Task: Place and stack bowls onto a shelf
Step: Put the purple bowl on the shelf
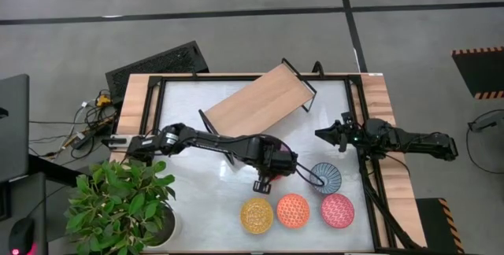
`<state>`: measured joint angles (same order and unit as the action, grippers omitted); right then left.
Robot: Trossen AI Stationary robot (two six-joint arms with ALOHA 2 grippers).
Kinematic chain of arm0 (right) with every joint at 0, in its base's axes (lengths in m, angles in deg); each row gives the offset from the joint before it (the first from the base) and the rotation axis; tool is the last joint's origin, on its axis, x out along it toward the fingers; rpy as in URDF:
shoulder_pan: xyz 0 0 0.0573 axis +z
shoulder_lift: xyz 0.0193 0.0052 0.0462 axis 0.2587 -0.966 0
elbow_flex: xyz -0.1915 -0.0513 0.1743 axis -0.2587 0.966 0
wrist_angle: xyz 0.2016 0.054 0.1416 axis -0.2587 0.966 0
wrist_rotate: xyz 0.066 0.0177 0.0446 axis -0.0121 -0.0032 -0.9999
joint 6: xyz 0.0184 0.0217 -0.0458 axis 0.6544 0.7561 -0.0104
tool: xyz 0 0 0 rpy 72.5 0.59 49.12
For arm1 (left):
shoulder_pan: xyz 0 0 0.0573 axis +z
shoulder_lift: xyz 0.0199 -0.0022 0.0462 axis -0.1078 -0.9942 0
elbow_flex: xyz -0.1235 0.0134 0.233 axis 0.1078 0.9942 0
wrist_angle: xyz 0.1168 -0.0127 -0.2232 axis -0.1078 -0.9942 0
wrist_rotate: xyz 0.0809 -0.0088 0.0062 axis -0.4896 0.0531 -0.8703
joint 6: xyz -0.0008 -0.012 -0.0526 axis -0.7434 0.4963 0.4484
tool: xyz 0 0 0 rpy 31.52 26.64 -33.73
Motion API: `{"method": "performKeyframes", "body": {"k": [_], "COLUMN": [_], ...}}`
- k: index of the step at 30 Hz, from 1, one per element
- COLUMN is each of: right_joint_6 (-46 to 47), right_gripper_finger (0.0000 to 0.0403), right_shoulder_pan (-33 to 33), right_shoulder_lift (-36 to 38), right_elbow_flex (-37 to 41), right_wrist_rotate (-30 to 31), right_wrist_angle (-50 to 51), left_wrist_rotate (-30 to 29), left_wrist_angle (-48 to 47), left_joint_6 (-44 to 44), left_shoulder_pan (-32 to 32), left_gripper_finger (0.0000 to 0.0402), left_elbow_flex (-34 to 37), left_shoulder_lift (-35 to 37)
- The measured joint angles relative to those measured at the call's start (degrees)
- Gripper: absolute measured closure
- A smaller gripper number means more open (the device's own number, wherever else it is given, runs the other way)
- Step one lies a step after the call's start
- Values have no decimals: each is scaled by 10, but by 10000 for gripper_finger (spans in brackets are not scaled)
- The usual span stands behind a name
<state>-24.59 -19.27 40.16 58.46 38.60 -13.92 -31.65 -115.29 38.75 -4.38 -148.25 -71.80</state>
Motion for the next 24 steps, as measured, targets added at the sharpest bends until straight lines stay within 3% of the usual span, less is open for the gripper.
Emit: {"method": "performKeyframes", "body": {"k": [6, 15, 24], "right_joint_6": [0, 0, 0], "right_gripper_finger": [290, 290, 290], "right_shoulder_pan": [0, 0, 0], "right_shoulder_lift": [0, 0, 0], "right_elbow_flex": [0, 0, 0], "right_wrist_rotate": [0, 0, 1], "right_wrist_angle": [0, 0, 0], "left_wrist_rotate": [-44, -44, -37], "left_wrist_angle": [13, 29, 49], "left_joint_6": [-34, -70, -71], "left_shoulder_pan": [-5, -3, 34], "left_gripper_finger": [401, 401, 401], "left_elbow_flex": [-9, -8, -8], "left_shoulder_lift": [0, 6, 56]}}
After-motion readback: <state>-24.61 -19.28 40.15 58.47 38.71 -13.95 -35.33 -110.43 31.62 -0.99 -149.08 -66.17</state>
